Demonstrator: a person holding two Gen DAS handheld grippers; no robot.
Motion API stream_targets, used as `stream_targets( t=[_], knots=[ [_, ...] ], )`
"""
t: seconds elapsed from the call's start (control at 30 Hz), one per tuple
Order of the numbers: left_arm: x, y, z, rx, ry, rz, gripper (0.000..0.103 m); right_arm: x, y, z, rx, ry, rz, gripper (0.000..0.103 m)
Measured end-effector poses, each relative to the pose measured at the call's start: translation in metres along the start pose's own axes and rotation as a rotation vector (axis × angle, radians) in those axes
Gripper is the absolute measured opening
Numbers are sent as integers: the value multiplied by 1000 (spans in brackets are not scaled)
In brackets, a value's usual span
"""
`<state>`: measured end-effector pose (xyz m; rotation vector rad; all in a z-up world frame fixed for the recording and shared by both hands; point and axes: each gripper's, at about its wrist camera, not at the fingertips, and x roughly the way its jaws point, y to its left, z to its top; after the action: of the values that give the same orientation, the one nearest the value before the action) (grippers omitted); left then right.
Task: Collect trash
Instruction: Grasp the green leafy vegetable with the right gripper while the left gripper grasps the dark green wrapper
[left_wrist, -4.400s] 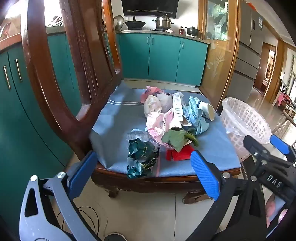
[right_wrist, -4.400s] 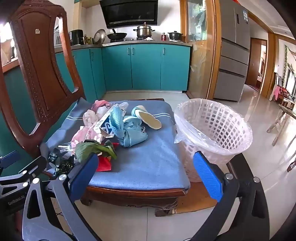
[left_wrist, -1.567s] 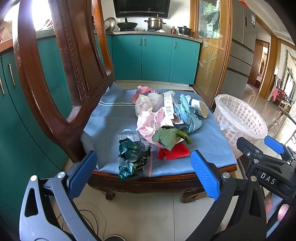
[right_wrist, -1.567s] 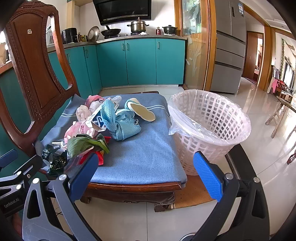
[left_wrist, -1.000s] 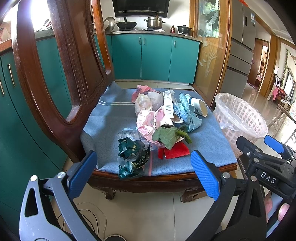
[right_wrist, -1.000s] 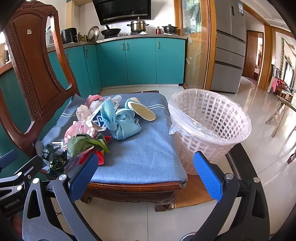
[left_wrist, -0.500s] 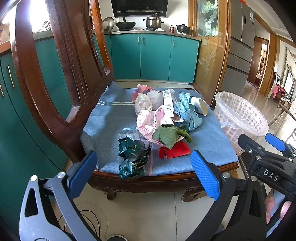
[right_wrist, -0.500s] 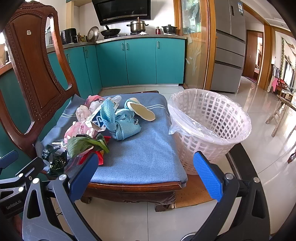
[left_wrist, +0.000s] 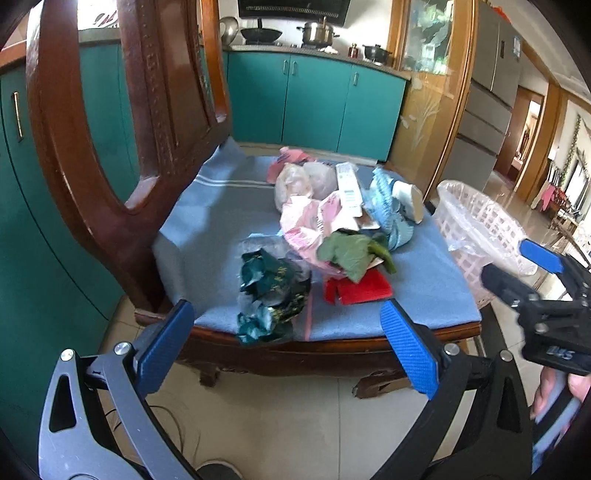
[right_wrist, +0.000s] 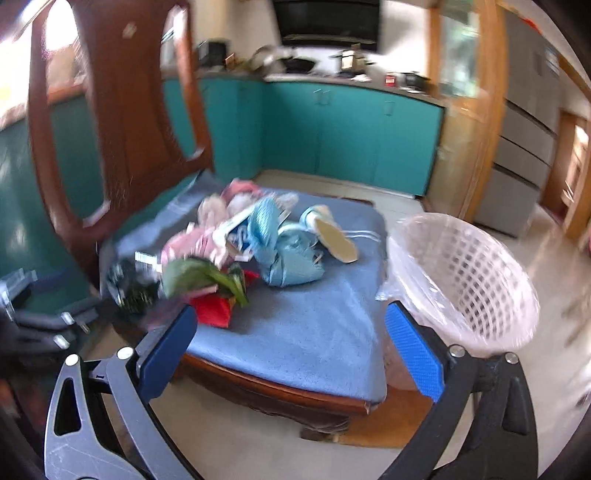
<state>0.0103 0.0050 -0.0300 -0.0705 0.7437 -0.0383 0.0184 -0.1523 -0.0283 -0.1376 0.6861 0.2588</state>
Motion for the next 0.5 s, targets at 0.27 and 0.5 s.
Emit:
stream_targets(
  t=[0.27, 0.5],
  knots=[
    [-4, 5, 11, 94, -4, 119, 100, 65, 6, 7, -140, 166, 133, 53],
    [-4, 20, 15, 88, 20, 122, 100, 100, 20, 15, -210, 220, 148, 47]
  ],
)
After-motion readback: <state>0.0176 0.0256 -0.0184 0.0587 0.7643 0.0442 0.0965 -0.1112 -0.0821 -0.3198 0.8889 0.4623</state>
